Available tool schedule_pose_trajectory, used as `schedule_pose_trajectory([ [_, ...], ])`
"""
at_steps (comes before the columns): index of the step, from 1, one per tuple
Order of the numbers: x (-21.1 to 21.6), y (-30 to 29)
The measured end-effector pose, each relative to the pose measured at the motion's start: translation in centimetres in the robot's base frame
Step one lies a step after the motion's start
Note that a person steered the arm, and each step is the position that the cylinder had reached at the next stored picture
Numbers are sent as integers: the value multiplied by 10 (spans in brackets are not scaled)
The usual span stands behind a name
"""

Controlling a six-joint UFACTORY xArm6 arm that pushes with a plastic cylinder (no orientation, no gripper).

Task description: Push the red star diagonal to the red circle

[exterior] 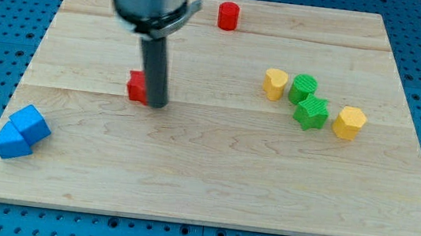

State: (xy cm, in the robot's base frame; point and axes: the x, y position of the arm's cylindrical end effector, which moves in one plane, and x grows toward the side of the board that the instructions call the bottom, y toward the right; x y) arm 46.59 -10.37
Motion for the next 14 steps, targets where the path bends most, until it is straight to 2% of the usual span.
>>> schedule_pose_trajectory([
  [1,-10,-48],
  [2,-32,2],
  [3,-19,53],
  [4,-53,67],
  [5,-91,49],
  [6,-90,-7],
  [7,-122,-9],
  [8,-142,-36],
  [9,-157,-38],
  [10,-157,47],
  [11,-154,82],
  [12,-160,80],
  [13,-120,53],
  [14,-145,10],
])
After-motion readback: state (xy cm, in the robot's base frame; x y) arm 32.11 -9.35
